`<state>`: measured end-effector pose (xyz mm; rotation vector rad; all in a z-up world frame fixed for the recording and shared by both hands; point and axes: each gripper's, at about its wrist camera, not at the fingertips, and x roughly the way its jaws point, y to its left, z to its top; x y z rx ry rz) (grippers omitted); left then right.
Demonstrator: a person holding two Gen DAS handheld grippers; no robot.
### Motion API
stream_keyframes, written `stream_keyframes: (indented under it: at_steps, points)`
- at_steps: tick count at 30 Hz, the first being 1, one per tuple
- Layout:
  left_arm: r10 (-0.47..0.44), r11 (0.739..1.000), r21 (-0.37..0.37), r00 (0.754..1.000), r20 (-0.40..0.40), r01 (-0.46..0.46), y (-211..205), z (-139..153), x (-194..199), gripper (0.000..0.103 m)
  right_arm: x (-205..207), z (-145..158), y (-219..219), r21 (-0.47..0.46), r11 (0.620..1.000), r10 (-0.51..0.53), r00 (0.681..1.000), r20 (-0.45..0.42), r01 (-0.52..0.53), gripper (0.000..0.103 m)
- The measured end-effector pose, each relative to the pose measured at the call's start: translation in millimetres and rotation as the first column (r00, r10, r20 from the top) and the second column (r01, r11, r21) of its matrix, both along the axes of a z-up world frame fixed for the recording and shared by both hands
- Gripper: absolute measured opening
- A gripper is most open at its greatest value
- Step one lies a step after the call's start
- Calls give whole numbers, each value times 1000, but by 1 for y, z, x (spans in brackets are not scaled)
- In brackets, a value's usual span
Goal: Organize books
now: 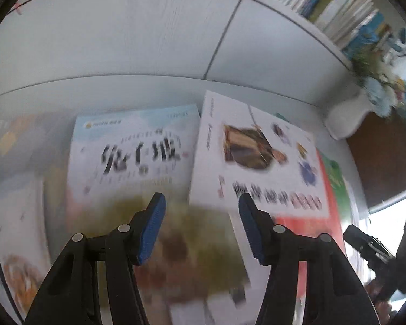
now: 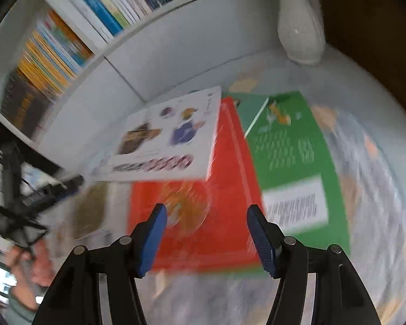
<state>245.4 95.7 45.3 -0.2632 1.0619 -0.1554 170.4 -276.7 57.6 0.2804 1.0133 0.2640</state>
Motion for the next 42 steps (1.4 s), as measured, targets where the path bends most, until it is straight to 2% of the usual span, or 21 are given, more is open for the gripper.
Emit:
stream_keyframes:
  at_steps: [1, 3, 6, 8, 9, 10, 12, 15, 20, 23, 26, 27, 28, 29, 31, 34, 36, 38, 39, 40, 42]
  points:
    - [16, 1000, 12, 1000, -2, -16, 0, -4, 8, 53, 11, -1, 8, -38, 999, 24, 1000, 6, -24, 50]
    - [29, 1000, 13, 999, -19, -29, -1, -13, 23, 53, 25, -4, 17, -55, 996, 68, 997, 21, -67, 50]
    - [-1, 1000, -8, 999, -43, 0, -9, -21, 36, 52, 48, -10, 24, -79, 995, 66, 998, 14, -65, 50]
    - [-78, 996, -34, 996, -41, 77, -22, -18, 36, 54, 60, -17, 24, -42, 998, 51, 999, -12, -52, 50]
    - [-116, 993, -25, 993, -39, 115, -31, -16, 32, 55, 63, -16, 23, -27, 998, 48, 999, 1, -48, 50]
    - [-142, 990, -3, 989, -38, 142, -38, -15, 27, 55, 66, -16, 25, -8, 998, 63, 998, -2, -63, 55]
    - [-185, 982, 34, 982, -38, 186, -47, -14, 12, 55, 65, -15, 28, -41, 998, 55, 998, 4, -55, 60]
    - [-228, 974, -14, 973, -38, 228, -50, -10, -22, 55, 55, -15, 24, -73, 996, 57, 998, 8, -56, 60]
    - [-349, 936, -58, 936, -38, 347, -71, -2, -105, 55, 6, -17, 6, -153, 985, 77, 997, -19, -79, 60]
    - [-428, 901, -110, 902, -57, 420, -87, -4, -157, 55, -31, -21, -13, -153, 986, 67, 997, -37, -72, 60]
    - [-561, 809, -262, 825, -75, 526, -111, -4, -211, 54, -64, -24, -46, -143, 989, 15, 996, -88, -27, 60]
    - [-606, 765, -322, 793, -64, 558, -120, -1, -228, 54, -77, -23, -59, -156, 988, -9, 995, -98, -6, 60]
    - [-636, 733, -351, 770, -48, 583, -128, 3, -242, 54, -88, -19, -75, -159, 987, -47, 994, -94, 32, 60]
    - [-655, 714, -356, 754, -38, 602, -135, 7, -254, 54, -99, -16, -86, -154, 985, -88, 992, -91, 73, 60]
    - [-662, 712, -340, 749, -36, 614, -138, 10, -260, 55, -119, -10, -115, -118, 980, -174, 980, -100, 162, 60]
    - [-638, 734, -304, 770, -1, 608, -125, 23, -248, 56, -161, -1, -142, -68, 962, -269, 957, -110, 263, 60]
    - [-625, 749, -270, 781, 15, 605, -120, 28, -232, 57, -187, 0, -139, -70, 963, -267, 957, -109, 261, 60]
    - [-624, 752, -259, 781, 17, 607, -118, 29, -213, 64, -214, -5, -130, -73, 963, -267, 956, -125, 259, 60]
    - [-636, 744, -263, 772, 6, 614, -119, 25, -204, 66, -227, -10, -122, -62, 964, -265, 954, -143, 259, 60]
    - [-667, 725, -265, 744, -39, 636, -123, 20, -198, 64, -241, -15, -115, -47, 965, -262, 952, -159, 257, 60]
    - [-756, 642, -345, 640, -136, 685, -131, 2, -194, 64, -259, -25, -96, -35, 968, -249, 952, -177, 247, 60]
